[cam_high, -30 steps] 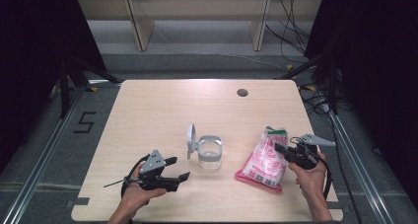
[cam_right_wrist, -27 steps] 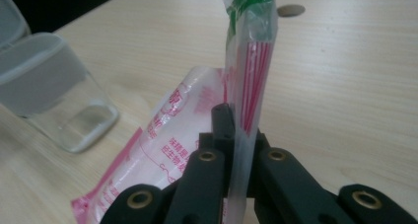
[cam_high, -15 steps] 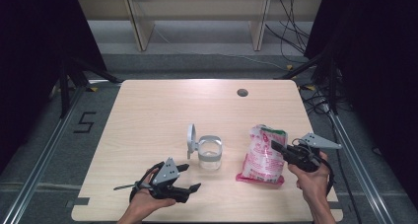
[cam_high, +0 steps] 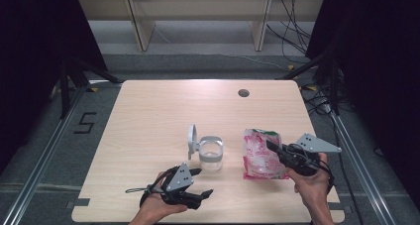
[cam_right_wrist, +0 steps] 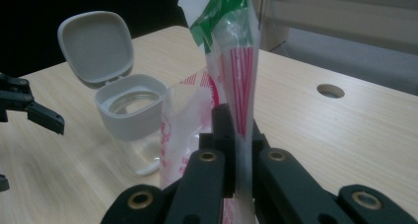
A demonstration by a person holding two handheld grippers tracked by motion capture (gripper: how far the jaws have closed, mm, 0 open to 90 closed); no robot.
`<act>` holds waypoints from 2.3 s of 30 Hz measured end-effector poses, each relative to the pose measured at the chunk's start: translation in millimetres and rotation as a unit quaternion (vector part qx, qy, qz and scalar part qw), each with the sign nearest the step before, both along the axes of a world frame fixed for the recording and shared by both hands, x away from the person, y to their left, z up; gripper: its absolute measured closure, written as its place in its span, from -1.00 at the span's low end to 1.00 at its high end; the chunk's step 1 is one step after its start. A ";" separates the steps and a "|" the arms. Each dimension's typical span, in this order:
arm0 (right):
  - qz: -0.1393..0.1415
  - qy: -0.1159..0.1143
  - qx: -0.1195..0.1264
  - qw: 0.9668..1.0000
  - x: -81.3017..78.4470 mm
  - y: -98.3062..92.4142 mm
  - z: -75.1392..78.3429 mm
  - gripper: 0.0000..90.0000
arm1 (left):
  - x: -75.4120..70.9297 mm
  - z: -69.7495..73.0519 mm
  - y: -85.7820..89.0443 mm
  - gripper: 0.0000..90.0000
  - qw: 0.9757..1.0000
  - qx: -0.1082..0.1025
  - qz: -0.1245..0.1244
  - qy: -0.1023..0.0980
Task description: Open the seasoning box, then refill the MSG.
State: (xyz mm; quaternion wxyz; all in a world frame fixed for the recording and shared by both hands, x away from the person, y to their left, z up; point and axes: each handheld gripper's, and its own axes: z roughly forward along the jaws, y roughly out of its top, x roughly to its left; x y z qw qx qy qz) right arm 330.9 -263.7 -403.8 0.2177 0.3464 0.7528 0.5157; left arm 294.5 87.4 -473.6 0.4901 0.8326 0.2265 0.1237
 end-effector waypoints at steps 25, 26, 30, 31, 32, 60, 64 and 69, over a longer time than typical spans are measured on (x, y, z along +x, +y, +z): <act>0.016 -0.044 -0.022 0.999 -11.8 10.3 22.8 1.00 | 7.6 -22.1 -55.4 -0.40 1.000 -0.023 0.000 0.013; 0.019 -0.045 -0.021 0.999 -11.7 10.1 23.6 1.00 | 8.7 -21.8 -56.3 -0.40 1.000 -0.018 -0.003 0.008; 0.021 -0.045 -0.018 0.999 -14.8 12.2 28.3 1.00 | 11.3 -19.9 -63.0 -0.40 1.000 -0.010 0.004 0.001; 0.022 -0.057 -0.019 0.998 -13.6 12.3 29.9 1.00 | 11.4 -20.4 -65.8 -0.40 1.000 -0.019 0.005 0.003; 0.019 -0.042 -0.011 0.999 -15.5 13.7 31.0 1.00 | 11.7 -20.5 -68.7 -0.40 1.000 -0.018 0.010 0.000; 0.058 -0.085 0.001 0.995 -23.9 37.5 55.9 1.00 | 11.2 -33.7 -106.6 -0.16 0.997 -0.079 0.026 0.002; 0.065 -0.077 0.006 0.995 -25.5 45.8 57.5 1.00 | 10.8 -33.7 -108.7 0.15 0.997 -0.074 0.026 -0.021; 0.072 -0.081 0.003 0.994 -25.4 52.2 60.2 1.00 | 13.2 -34.5 -107.0 0.51 0.994 -0.098 0.033 -0.034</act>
